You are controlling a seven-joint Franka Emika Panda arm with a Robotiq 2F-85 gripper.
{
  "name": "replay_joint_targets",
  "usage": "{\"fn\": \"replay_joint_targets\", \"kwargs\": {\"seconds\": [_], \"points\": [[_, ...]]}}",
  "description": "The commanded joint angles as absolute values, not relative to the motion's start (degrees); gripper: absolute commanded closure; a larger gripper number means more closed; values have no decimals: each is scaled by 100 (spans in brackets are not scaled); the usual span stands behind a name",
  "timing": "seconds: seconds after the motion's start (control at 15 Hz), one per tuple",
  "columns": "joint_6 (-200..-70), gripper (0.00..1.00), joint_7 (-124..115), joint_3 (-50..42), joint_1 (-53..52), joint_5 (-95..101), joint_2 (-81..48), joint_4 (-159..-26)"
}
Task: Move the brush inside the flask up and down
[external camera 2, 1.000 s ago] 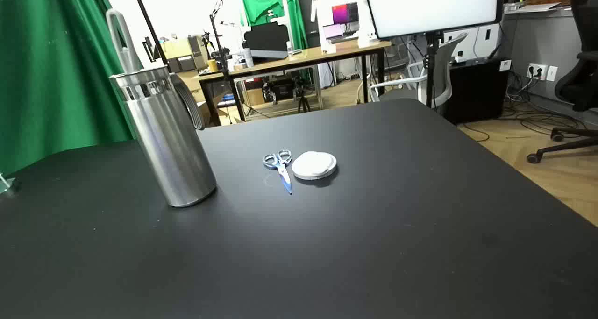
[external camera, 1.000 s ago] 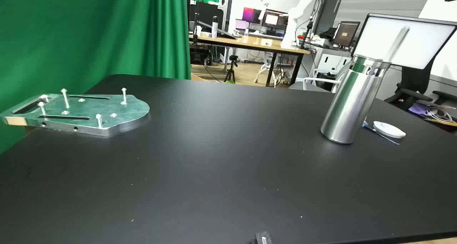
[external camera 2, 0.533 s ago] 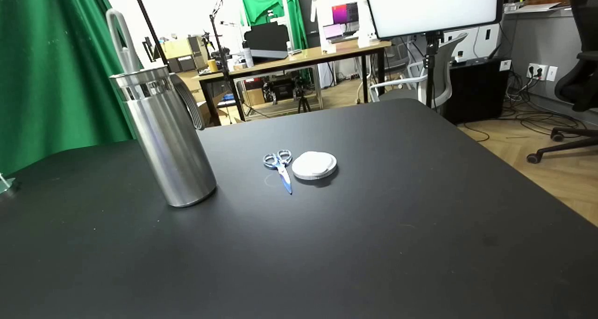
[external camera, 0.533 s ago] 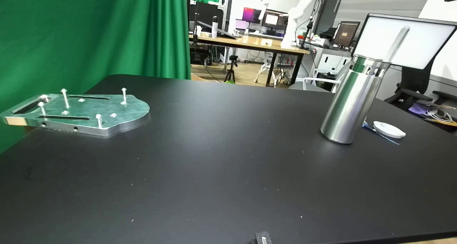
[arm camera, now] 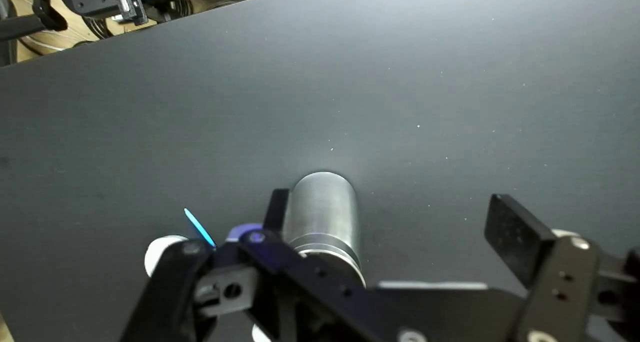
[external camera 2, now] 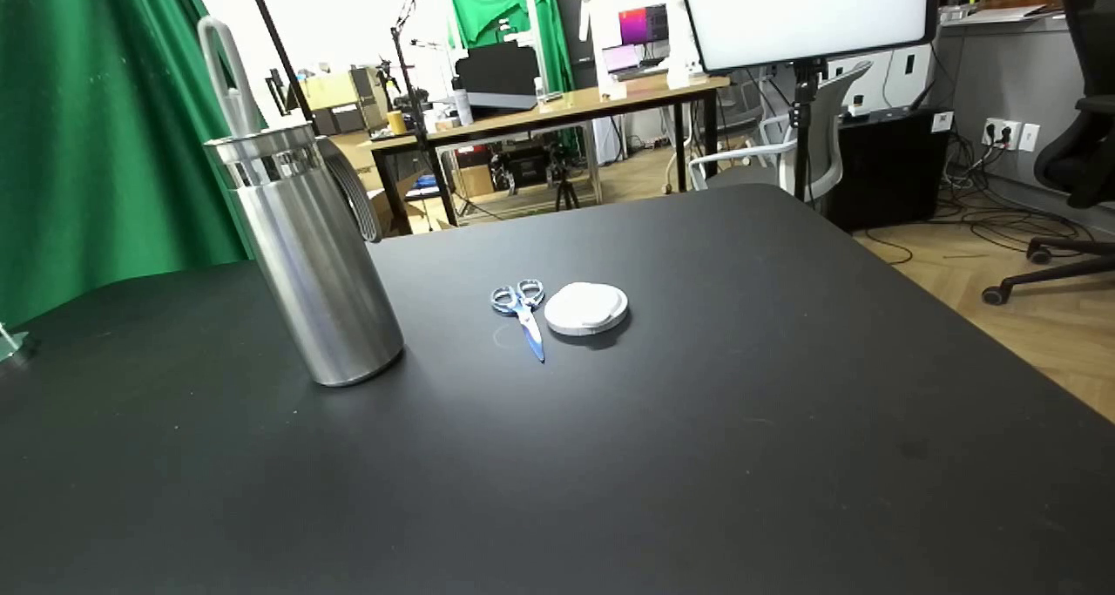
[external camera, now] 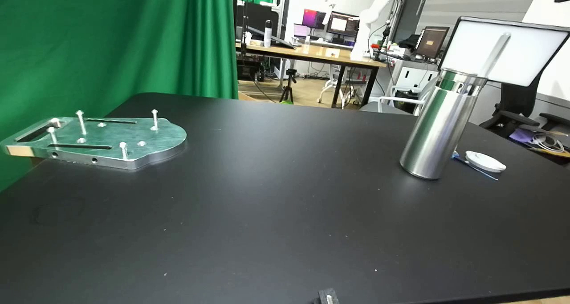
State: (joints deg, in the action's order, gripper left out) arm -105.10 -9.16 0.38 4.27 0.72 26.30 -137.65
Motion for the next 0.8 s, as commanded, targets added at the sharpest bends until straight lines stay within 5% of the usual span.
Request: {"fn": "replay_joint_targets", "kwargs": {"seconds": [0.0, 0.73], "points": [[-10533, 0, -1792, 129, 626, 173, 2313, -13565], [-11068, 0, -4087, -49, 1025, -109, 1281, -12874]]}}
